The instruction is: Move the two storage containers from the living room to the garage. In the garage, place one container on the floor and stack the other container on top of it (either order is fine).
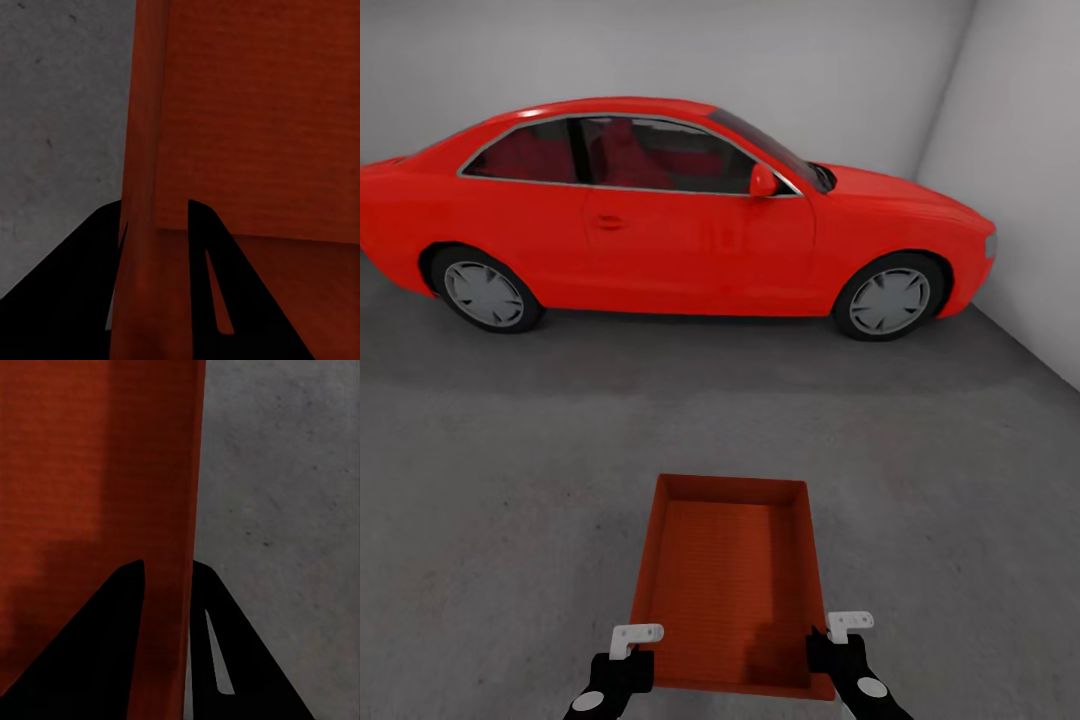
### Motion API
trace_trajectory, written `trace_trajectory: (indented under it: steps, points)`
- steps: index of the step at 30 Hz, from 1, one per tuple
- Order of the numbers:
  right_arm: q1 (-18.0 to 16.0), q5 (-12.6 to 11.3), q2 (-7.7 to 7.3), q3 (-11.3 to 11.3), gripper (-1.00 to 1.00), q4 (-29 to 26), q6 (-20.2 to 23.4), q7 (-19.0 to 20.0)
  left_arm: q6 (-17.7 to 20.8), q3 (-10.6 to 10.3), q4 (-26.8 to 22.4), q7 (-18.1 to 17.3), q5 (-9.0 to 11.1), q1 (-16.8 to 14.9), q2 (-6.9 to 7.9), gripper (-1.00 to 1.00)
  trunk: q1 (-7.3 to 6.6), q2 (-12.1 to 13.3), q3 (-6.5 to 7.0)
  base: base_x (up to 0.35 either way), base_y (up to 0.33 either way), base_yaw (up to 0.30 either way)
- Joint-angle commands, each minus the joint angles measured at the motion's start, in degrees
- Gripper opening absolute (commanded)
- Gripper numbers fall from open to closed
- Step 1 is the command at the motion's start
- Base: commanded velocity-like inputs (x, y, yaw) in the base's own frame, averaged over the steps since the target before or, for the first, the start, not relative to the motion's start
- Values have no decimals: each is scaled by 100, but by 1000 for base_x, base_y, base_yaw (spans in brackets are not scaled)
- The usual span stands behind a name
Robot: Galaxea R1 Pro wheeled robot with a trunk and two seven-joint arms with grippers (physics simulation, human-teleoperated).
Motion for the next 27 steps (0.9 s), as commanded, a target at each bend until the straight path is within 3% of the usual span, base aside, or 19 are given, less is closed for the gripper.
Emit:
trace_trajectory:
  steps: [1, 27]
  points:
    - [-5, -46, 210, 20, -100, -79, -25, 12, 32, -77, 4, -21, 38, 2, -115, -100, 23, -45, -24, 0, 0, 0]
    - [-5, -40, 210, 17, -100, -79, -22, 13, 38, -77, 4, -23, 47, 2, -115, -100, 594, -1088, -491, 0, 0, 0]
